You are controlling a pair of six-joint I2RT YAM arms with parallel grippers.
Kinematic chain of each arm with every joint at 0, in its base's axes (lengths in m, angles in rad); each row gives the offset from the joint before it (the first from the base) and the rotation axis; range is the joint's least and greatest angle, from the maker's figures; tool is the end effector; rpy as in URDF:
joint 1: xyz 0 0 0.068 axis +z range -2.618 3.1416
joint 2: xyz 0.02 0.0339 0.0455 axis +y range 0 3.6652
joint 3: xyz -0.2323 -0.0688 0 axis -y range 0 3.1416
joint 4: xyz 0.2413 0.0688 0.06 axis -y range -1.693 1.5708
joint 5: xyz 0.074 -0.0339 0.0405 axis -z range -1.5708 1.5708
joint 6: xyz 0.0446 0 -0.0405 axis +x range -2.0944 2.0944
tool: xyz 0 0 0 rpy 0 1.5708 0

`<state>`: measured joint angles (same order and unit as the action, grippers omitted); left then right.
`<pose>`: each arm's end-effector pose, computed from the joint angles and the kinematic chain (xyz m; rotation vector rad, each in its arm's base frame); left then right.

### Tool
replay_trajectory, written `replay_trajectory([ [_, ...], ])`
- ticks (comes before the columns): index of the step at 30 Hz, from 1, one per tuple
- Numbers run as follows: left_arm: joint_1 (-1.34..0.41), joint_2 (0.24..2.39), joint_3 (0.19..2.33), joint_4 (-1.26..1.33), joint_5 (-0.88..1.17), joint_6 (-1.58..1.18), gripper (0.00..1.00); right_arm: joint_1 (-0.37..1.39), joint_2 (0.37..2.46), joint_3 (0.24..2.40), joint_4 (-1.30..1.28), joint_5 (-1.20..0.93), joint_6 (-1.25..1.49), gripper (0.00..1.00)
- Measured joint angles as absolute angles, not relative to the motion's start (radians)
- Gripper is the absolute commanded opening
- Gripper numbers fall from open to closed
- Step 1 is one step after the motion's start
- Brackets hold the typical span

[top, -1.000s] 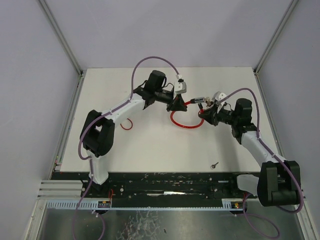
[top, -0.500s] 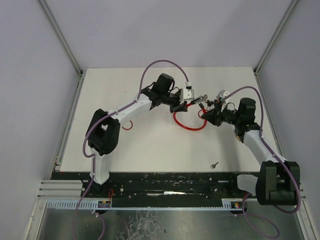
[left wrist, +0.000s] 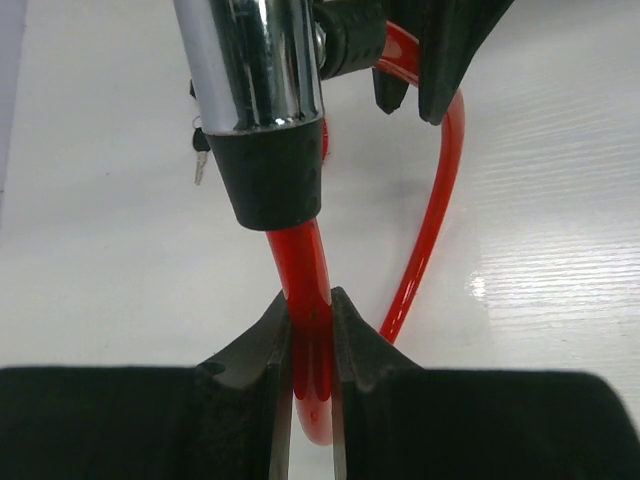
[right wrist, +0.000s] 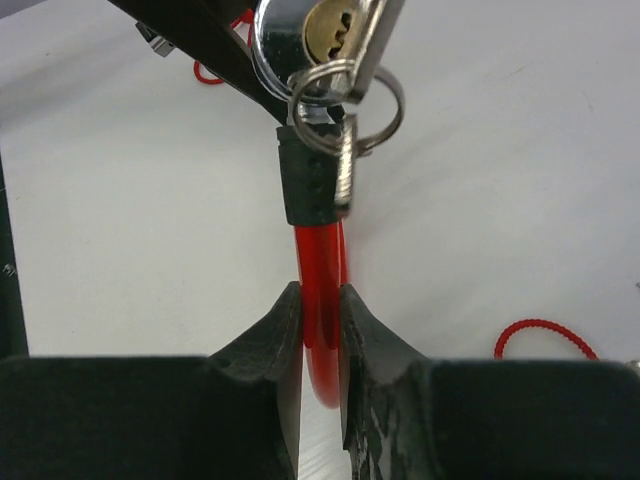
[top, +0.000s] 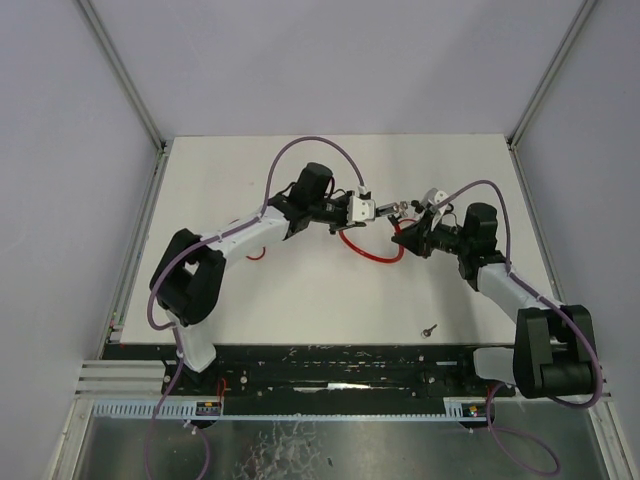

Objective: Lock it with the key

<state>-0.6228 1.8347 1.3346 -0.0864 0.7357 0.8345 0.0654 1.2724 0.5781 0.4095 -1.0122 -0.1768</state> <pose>0.3158 -0.2636 0.2154 1.6511 1.2252 -0.6576 0.2662 0.0553 0.1998 -0.8849 1.5648 0.8495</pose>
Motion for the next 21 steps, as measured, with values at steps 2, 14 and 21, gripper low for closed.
replay_trajectory([
  [2, -0.626, 1.826, 1.322, -0.067, 0.711, 0.854, 0.0, 0.078, 1.277, 0.549, 0.488, -0.992, -0.152, 0.0],
  [14, -0.634, 1.825, 1.308, -0.057, 0.6, 0.986, 0.0, 0.088, 1.385, 0.534, 0.643, -0.989, -0.167, 0.18],
  [21, -0.644, 1.832, 1.311, -0.064, 0.61, 1.016, 0.0, 0.084, 1.354, 0.636, 0.344, -1.003, -0.377, 0.33],
])
